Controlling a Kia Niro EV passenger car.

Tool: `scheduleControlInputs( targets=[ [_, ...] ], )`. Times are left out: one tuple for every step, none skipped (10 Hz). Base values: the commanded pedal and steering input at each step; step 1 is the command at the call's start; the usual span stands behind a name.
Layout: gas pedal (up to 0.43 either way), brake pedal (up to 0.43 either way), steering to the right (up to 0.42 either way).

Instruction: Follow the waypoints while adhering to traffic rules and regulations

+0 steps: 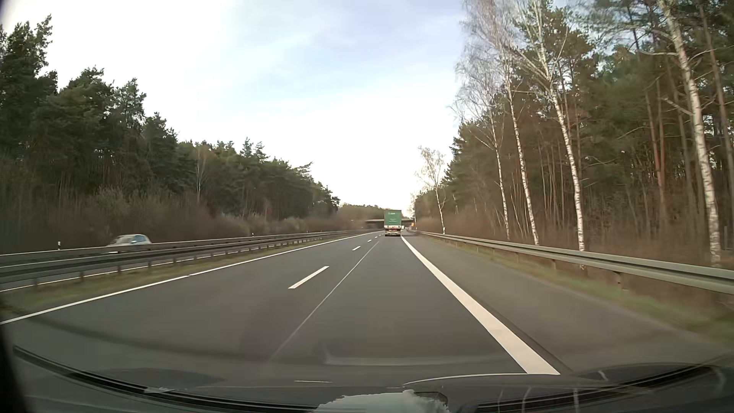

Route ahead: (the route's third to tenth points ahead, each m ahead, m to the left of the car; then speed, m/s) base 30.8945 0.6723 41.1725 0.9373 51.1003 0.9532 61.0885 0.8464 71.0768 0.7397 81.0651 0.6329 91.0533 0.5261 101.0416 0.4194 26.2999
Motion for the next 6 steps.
scheduleControlInputs(
  targets=[
    [0.22, 0.0, -0.001],
    [0.22, 0.0, -0.001],
    [0.228, 0.0, -0.001],
    [0.24, 0.0, -0.001],
    [0.24, 0.0, -0.001],
    [0.24, 0.0, -0.001]
  ],
)
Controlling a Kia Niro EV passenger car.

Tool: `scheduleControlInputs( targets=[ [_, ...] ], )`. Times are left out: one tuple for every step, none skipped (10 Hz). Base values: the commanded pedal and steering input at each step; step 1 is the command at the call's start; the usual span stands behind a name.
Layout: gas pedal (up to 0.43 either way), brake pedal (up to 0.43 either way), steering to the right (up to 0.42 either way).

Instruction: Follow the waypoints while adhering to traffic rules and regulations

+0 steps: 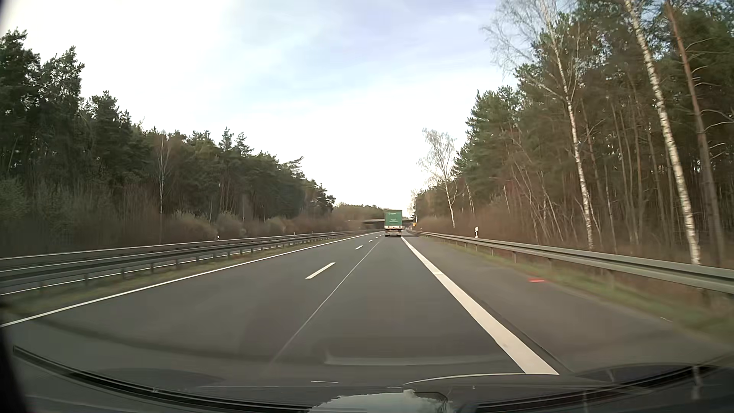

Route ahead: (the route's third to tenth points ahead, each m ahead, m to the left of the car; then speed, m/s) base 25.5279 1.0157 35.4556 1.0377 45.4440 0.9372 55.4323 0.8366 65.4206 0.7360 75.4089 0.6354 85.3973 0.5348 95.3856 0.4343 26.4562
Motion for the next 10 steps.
scheduleControlInputs(
  targets=[
    [0.248, 0.0, -0.001],
    [0.248, 0.0, -0.002],
    [0.26, 0.0, -0.002],
    [0.26, 0.0, -0.001],
    [0.268, 0.0, -0.001],
    [0.268, 0.0, -0.002],
    [0.28, 0.0, -0.002],
    [0.287, 0.0, -0.002],
    [0.287, 0.0, -0.003],
    [0.299, 0.0, -0.003]
  ],
)
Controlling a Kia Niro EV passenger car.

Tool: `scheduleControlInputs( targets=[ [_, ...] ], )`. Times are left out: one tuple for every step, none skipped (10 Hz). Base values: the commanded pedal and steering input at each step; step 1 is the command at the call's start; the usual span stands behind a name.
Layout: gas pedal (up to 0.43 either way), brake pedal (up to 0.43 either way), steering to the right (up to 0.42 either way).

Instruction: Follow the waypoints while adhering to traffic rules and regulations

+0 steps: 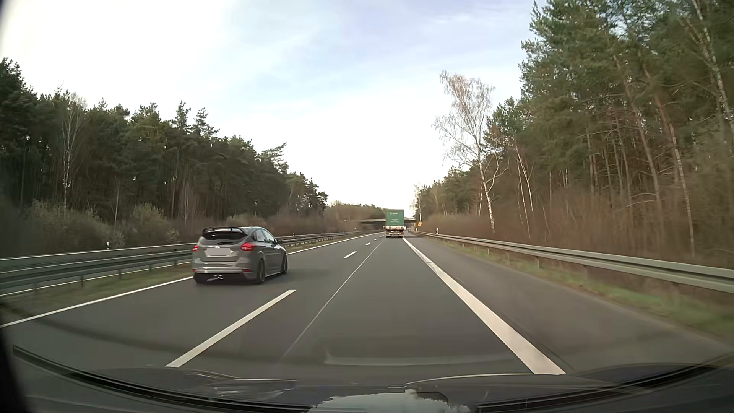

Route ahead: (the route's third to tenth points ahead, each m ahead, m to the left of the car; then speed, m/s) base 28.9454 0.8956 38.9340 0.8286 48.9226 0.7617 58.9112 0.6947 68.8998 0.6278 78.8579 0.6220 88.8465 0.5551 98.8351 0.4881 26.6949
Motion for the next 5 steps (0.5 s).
scheduleControlInputs(
  targets=[
    [0.299, 0.0, -0.003],
    [0.311, 0.0, -0.003],
    [0.311, 0.0, -0.004],
    [0.311, 0.0, -0.003],
    [0.311, 0.0, -0.004]
  ],
)
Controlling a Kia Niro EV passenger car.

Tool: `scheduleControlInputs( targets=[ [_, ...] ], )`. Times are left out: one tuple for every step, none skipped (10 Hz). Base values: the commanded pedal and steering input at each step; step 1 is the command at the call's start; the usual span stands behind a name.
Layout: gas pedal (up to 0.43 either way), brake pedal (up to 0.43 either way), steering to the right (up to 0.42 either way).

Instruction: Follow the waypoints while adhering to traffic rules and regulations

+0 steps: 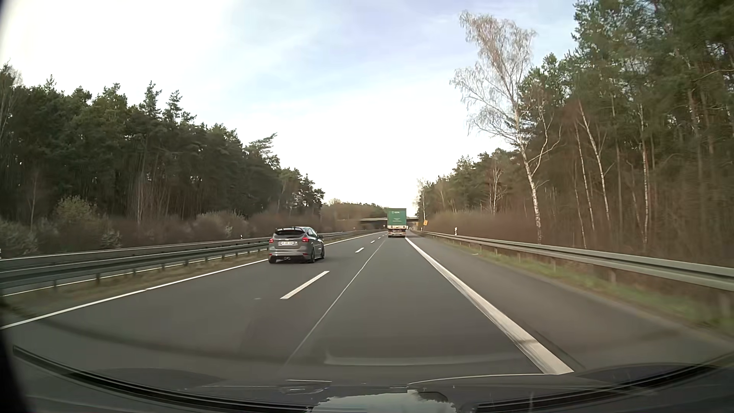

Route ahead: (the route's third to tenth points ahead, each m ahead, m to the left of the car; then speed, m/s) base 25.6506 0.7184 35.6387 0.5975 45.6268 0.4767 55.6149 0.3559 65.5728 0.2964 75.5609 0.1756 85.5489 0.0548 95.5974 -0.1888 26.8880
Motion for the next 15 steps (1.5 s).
scheduleControlInputs(
  targets=[
    [0.319, 0.0, -0.003],
    [0.319, 0.0, -0.004],
    [0.319, 0.0, -0.003],
    [0.319, 0.0, -0.003],
    [0.319, 0.0, -0.004],
    [0.319, 0.0, -0.004],
    [0.319, 0.0, -0.003],
    [0.319, 0.0, -0.004],
    [0.319, 0.0, -0.003],
    [0.319, 0.0, -0.004],
    [0.319, 0.0, -0.004],
    [0.319, 0.0, -0.004],
    [0.319, 0.0, -0.003],
    [0.319, 0.0, -0.004],
    [0.319, 0.0, -0.004]
  ],
)
